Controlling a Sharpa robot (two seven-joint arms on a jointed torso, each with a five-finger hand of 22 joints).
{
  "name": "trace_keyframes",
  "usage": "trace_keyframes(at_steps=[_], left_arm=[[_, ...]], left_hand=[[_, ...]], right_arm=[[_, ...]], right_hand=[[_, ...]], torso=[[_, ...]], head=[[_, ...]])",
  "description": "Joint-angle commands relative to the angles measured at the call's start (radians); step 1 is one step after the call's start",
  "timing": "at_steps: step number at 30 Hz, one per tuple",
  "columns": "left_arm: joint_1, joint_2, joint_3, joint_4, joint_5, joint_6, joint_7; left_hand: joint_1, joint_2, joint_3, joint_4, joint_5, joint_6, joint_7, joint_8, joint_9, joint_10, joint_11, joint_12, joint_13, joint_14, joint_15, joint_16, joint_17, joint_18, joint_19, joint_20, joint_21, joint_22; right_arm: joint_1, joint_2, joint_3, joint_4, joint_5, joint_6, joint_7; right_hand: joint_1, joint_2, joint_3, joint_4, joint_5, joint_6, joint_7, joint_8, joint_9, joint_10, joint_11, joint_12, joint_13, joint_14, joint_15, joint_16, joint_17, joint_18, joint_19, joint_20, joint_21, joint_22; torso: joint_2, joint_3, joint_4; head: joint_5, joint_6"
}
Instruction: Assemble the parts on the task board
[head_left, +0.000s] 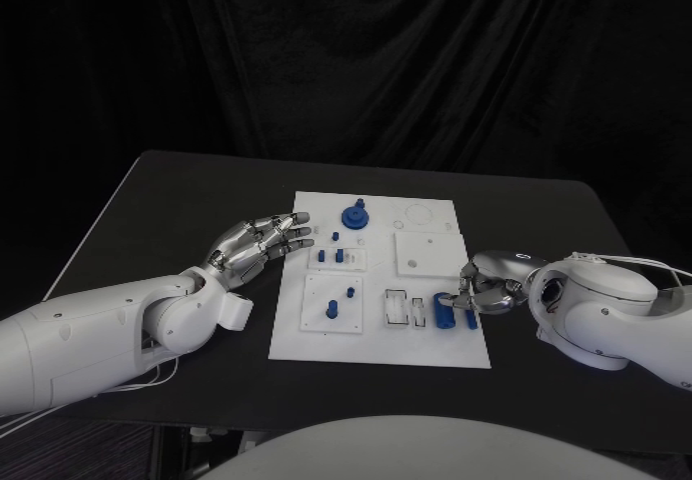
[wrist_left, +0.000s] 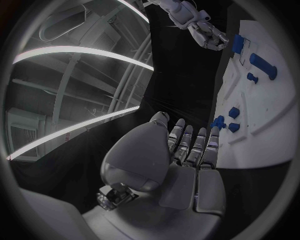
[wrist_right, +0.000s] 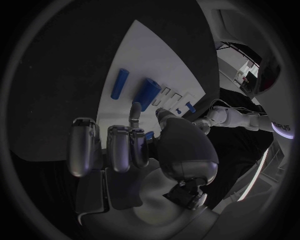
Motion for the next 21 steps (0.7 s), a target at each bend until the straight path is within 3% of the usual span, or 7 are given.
trace_keyframes(at_steps=[1, 11, 14, 16, 21], left_arm=[[-0.001, 0.002, 0.001, 0.003, 0.004, 0.009, 0.007], [-0.002, 0.005, 0.001, 0.000, 0.004, 0.012, 0.001], [-0.003, 0.007, 0.001, -0.002, 0.004, 0.012, -0.001], [-0.004, 0.007, 0.001, -0.003, 0.004, 0.013, -0.002], [-0.005, 0.009, 0.001, -0.004, 0.004, 0.015, -0.005]], left_hand=[[0.004, 0.006, 0.006, -0.001, 0.001, 0.008, 0.011, 0.005, 0.001, 0.001, 0.004, 0.007, 0.002, 0.003, 0.004, 0.005, 0.001, -0.014, 0.006, 0.000, 0.004, 0.001], [0.005, 0.007, 0.008, -0.001, 0.001, 0.005, 0.011, 0.005, 0.001, 0.001, 0.005, 0.006, 0.001, 0.002, 0.004, 0.003, 0.001, -0.015, 0.006, 0.000, 0.004, -0.001], [0.005, 0.007, 0.008, -0.001, 0.001, 0.005, 0.011, 0.005, 0.001, 0.001, 0.005, 0.006, 0.001, 0.002, 0.004, 0.003, 0.001, -0.015, 0.006, 0.000, 0.004, -0.001], [0.006, 0.007, 0.009, -0.001, 0.000, 0.003, 0.012, 0.004, 0.000, 0.000, 0.006, 0.004, 0.001, 0.001, 0.003, 0.002, 0.001, -0.015, 0.006, 0.000, 0.004, -0.002], [0.006, 0.007, 0.011, -0.002, -0.001, 0.002, 0.013, 0.004, 0.000, -0.001, 0.007, 0.003, 0.001, 0.000, 0.003, 0.002, 0.001, -0.015, 0.007, 0.000, 0.004, -0.002]], right_arm=[[-0.007, 0.008, 0.000, -0.011, -0.025, -0.004, -0.037], [-0.023, 0.029, 0.000, -0.033, -0.026, -0.019, -0.049], [-0.025, 0.033, 0.000, -0.035, -0.026, -0.022, -0.050], [-0.027, 0.036, 0.000, -0.037, -0.026, -0.025, -0.049], [-0.029, 0.043, 0.000, -0.040, -0.026, -0.022, -0.049]], right_hand=[[-0.014, 0.002, -0.007, 0.000, -0.006, -0.005, -0.005, -0.010, -0.001, 0.102, -0.006, 0.003, 0.263, 0.076, -0.008, -0.007, 0.131, -0.013, 0.044, -0.007, -0.004, 0.209], [-0.099, 0.027, -0.037, 0.002, -0.043, 0.011, 0.000, -0.058, -0.018, 0.102, -0.002, 0.003, 0.263, 0.079, -0.005, -0.005, 0.137, -0.014, 0.044, -0.005, 0.008, 0.211], [-0.119, 0.035, -0.049, 0.001, -0.088, 0.023, 0.000, -0.070, -0.022, 0.102, -0.002, 0.003, 0.263, 0.079, -0.005, -0.004, 0.138, -0.014, 0.043, -0.004, 0.010, 0.211], [-0.147, 0.047, -0.067, 0.001, -0.163, 0.037, -0.001, -0.082, -0.023, 0.102, -0.002, 0.003, 0.263, 0.080, -0.005, -0.003, 0.139, -0.014, 0.043, -0.004, 0.012, 0.211], [-0.154, 0.049, -0.080, 0.000, -0.186, 0.044, -0.001, -0.088, -0.023, 0.102, -0.003, 0.003, 0.263, 0.080, -0.006, -0.001, 0.143, -0.015, 0.044, -0.004, 0.019, 0.213]], torso=[[-0.001, 0.0000, 0.0015], [-0.001, -0.0009, 0.0000], [-0.001, -0.0004, 0.0006], [-0.001, 0.0002, 0.0005], [-0.001, 0.0008, 0.0016]], head=[[-0.001, 0.000], [-0.001, 0.000], [0.000, 0.000], [0.001, 0.000], [-0.001, 0.000]])
